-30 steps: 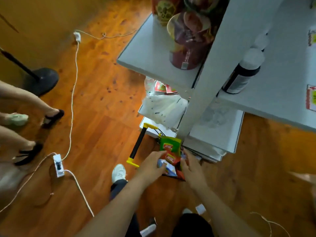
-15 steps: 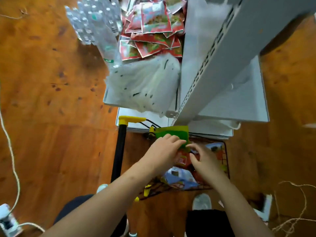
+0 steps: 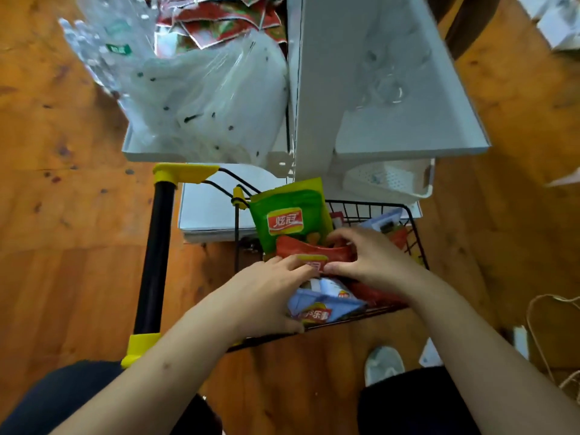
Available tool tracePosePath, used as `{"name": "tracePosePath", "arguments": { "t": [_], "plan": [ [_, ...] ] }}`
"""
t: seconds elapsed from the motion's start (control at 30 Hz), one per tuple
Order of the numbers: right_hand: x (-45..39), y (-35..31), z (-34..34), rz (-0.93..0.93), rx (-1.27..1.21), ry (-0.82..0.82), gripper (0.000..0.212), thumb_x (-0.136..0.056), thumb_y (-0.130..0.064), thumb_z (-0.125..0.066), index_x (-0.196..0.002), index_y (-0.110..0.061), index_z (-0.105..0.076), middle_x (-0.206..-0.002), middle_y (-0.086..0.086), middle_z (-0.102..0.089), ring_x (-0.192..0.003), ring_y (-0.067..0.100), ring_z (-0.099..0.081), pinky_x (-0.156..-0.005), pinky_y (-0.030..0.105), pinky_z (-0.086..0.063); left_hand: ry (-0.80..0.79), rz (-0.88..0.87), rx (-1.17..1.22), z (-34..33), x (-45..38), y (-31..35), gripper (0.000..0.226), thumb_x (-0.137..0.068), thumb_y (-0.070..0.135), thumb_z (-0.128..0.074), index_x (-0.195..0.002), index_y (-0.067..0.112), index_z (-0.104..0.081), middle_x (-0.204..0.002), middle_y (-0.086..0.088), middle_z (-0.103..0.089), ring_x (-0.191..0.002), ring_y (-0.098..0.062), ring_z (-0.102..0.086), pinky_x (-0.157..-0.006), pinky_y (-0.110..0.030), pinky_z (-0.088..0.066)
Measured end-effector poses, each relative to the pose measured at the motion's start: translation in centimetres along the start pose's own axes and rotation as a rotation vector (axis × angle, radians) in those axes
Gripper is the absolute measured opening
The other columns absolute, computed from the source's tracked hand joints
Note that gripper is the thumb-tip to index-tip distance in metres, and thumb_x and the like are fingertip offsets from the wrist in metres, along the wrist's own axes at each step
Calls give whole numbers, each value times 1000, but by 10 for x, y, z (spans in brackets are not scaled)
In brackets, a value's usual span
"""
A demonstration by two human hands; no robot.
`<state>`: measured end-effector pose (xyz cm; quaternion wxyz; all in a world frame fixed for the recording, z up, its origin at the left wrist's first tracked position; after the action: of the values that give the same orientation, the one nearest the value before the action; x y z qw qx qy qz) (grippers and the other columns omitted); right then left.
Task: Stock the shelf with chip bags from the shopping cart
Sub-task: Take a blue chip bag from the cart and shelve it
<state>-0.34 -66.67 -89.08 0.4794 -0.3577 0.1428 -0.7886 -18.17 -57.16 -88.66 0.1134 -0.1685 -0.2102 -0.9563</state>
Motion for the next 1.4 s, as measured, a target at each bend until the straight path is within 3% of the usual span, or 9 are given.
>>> {"name": "tracePosePath", "arguments": {
  "t": [0.23,0.43,0.57,0.73,0.87,1.0,1.17,1.3,1.4],
  "plan": [
    [-3,-8,-11,-26,-34,61,14,-80,-18,-68,-76,-28,-59,-77,-8,-59,-75,14,-59,-56,23,-36,165,105,213,9,4,-7,47,-80,35,-78,-116,29,-48,-112,6,-67,-97,-15,-63,-76,-32,-58],
    [10,-22,18,-42,-909,131,8,-64,-27,-77,-67,-22,-71,-69,-1,-65,-75,17,-58,-72,33,-42,471,117,772,37,20,-14,32,-75,28,-82,-101,30,-63,-94,14,-69,-89,-3,-66,-70,-22,-58],
    [10,-31,25,-44,-1213,85,44,-83,-39,-64,-120,-16,-70,-124,12,-68,-119,30,-61,-111,54,-38,680,225,880,46,18,-18,40,-70,53,-76,-104,40,-59,-110,14,-65,-105,-3,-60,-86,-23,-52],
    [24,-52,30,74,-1457,-41,74,-89,-68,-35,-141,-19,-50,-140,10,-58,-130,25,-54,-110,44,-41,629,199,1293,56,21,0,40,-85,41,-64,-121,31,-49,-117,0,-70,-103,-19,-72,-86,-40,-59],
    [52,-63,26,113,-1261,76,72,-76,-57,-61,-136,-17,-51,-123,8,-70,-112,26,-68,-91,37,-57,703,173,1192,59,23,27,26,-95,26,-60,-115,23,-43,-107,0,-70,-90,-9,-74,-72,-25,-60],
    [81,-54,32,-17,-1111,311,74,-68,-63,-76,-129,-27,-58,-113,2,-74,-101,23,-72,-95,48,-54,739,140,1099,69,24,69,28,-97,23,-57,-119,16,-40,-103,4,-67,-87,-5,-72,-69,-20,-58],
    [155,-52,63,-13,-1012,544,33,-90,-43,-63,-118,-27,-59,-99,-6,-74,-78,5,-72,-53,15,-53,639,132,1078,93,35,135,42,-90,47,-62,-125,26,-50,-113,5,-70,-97,-8,-71,-89,-32,-57],
    [225,-47,87,15,-952,710,46,-89,-49,-62,-126,-22,-57,-106,-8,-72,-85,3,-71,-56,10,-51,612,58,987,116,49,203,40,-88,53,-61,-118,27,-60,-106,10,-72,-90,-5,-71,-80,-21,-57],
    [279,-37,106,32,-948,737,50,-80,-59,-66,-121,-32,-58,-106,-13,-73,-91,4,-72,-79,23,-58,607,-22,1038,124,52,252,32,-88,49,-63,-113,29,-60,-100,13,-72,-79,2,-71,-66,-10,-53]
  ]
}}
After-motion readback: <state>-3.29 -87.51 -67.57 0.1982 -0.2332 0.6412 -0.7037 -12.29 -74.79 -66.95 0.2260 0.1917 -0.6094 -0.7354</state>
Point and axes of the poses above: each hand's wrist, its own x-axis away from the middle knuckle, its own z-axis out of the back of the hand, y = z × x, the point moved 1 cm from there along -x, towards the middle knuckle
